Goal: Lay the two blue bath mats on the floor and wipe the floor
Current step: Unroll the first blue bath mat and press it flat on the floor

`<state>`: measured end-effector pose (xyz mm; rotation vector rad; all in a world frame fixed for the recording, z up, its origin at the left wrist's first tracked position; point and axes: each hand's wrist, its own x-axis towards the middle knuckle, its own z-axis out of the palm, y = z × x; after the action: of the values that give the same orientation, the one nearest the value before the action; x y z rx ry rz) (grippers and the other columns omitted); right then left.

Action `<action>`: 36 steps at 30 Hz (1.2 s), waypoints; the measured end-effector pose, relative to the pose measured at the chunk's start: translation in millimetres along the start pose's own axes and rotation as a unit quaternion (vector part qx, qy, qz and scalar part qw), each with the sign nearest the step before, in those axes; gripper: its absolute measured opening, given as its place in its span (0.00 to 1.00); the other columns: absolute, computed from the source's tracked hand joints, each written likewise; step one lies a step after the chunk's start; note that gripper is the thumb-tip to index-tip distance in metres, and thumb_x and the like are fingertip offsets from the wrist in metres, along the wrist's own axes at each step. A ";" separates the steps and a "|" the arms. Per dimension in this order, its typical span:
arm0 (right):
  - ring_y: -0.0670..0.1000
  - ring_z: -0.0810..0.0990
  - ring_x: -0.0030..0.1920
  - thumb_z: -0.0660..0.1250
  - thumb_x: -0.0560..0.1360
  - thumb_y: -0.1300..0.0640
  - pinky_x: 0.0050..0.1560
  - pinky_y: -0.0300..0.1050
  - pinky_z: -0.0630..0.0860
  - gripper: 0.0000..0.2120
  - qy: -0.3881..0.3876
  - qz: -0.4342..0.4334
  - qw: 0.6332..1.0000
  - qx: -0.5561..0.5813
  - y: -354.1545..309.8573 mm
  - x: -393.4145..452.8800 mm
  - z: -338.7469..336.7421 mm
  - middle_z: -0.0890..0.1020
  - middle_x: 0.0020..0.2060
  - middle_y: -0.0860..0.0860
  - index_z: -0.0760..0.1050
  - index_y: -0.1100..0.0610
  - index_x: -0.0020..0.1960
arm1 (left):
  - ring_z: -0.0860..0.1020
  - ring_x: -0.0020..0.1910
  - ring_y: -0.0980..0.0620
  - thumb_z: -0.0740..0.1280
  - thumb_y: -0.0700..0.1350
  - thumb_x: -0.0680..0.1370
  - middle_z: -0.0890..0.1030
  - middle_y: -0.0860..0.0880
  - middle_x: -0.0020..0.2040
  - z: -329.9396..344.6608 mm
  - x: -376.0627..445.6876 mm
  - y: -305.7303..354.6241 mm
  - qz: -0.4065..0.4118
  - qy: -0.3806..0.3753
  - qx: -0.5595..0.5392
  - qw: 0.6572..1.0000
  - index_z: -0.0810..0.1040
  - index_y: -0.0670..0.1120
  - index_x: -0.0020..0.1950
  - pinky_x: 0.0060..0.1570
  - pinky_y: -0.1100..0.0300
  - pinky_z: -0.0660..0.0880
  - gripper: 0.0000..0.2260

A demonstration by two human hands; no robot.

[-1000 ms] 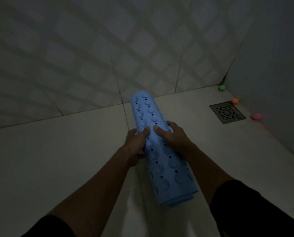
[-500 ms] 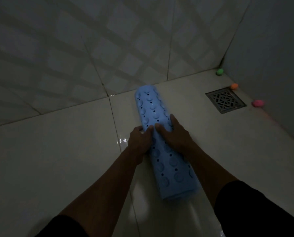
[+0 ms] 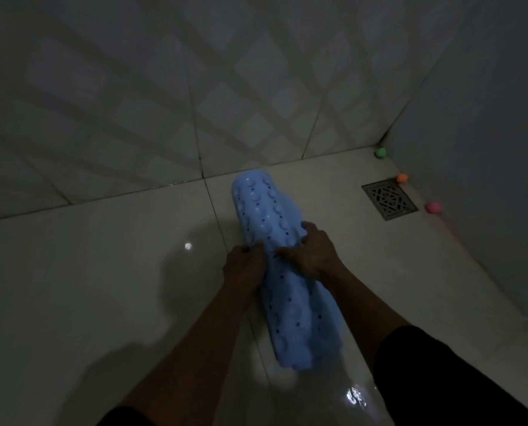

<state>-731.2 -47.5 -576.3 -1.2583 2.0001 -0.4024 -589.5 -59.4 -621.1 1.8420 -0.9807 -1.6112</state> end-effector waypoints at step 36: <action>0.62 0.65 0.67 0.68 0.73 0.49 0.67 0.57 0.66 0.28 -0.113 -0.102 0.983 0.105 -36.4 -55.8 91.2 0.64 0.66 0.55 0.61 0.48 0.69 | 0.80 0.41 0.46 0.59 0.47 0.84 0.82 0.38 0.52 -74.9 -97.3 -51.2 -0.072 0.115 -0.036 0.990 0.80 0.41 0.55 0.38 0.56 0.79 0.13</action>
<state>-627.9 -5.7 -594.1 -1.3152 1.6005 -0.5306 -510.2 41.7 -586.8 2.0336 -0.6933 -1.4527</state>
